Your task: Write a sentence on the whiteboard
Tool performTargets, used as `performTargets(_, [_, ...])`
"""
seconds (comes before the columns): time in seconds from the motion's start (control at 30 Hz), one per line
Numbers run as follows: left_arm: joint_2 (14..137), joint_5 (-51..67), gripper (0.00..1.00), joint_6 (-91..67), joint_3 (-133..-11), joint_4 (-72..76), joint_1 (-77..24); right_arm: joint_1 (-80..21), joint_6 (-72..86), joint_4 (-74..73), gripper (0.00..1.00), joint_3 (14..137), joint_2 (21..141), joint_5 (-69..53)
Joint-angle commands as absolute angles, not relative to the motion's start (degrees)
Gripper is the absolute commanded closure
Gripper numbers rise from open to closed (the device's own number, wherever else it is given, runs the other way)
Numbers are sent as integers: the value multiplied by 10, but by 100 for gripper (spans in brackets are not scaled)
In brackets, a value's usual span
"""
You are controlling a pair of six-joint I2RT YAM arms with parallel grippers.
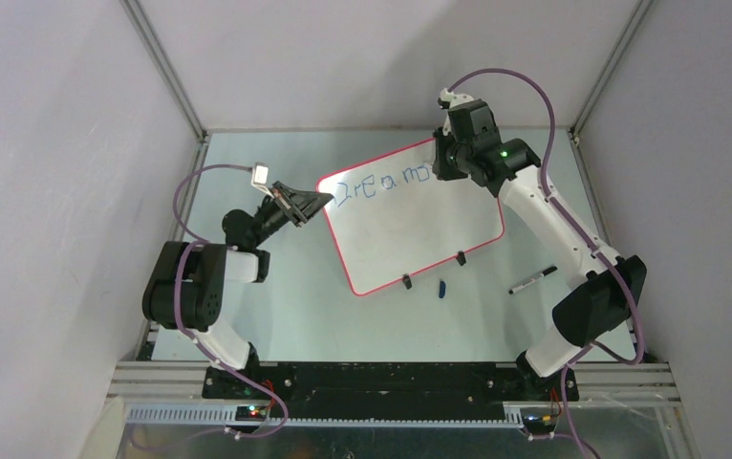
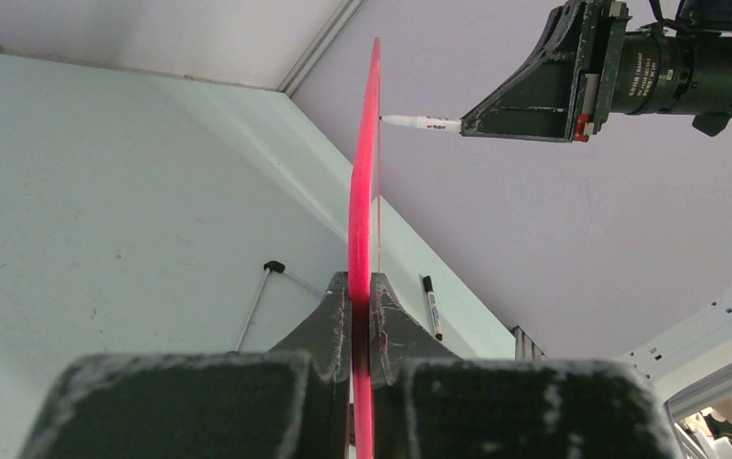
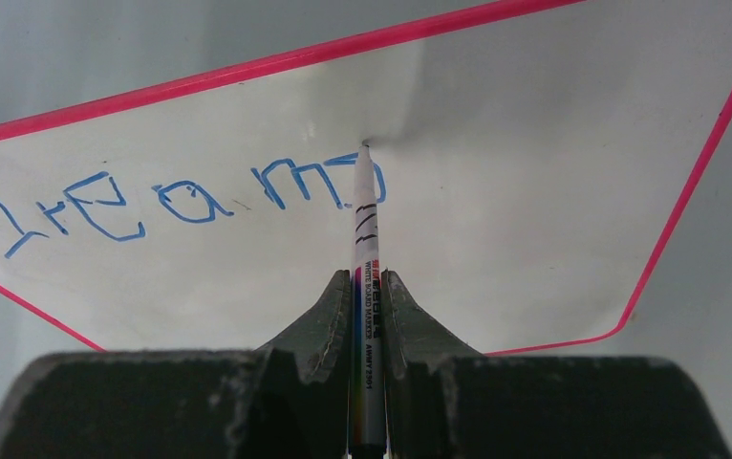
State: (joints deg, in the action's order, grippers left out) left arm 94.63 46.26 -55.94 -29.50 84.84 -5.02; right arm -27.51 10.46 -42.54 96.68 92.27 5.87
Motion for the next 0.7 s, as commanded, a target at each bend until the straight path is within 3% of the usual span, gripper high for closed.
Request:
performTargets(0.0, [939, 490, 100, -533, -305, 878, -61, -272, 105, -416, 100, 993, 922, 73])
performTargets(0.67, [940, 490, 100, -533, -306, 878, -61, -276, 104, -420, 100, 998, 938, 62])
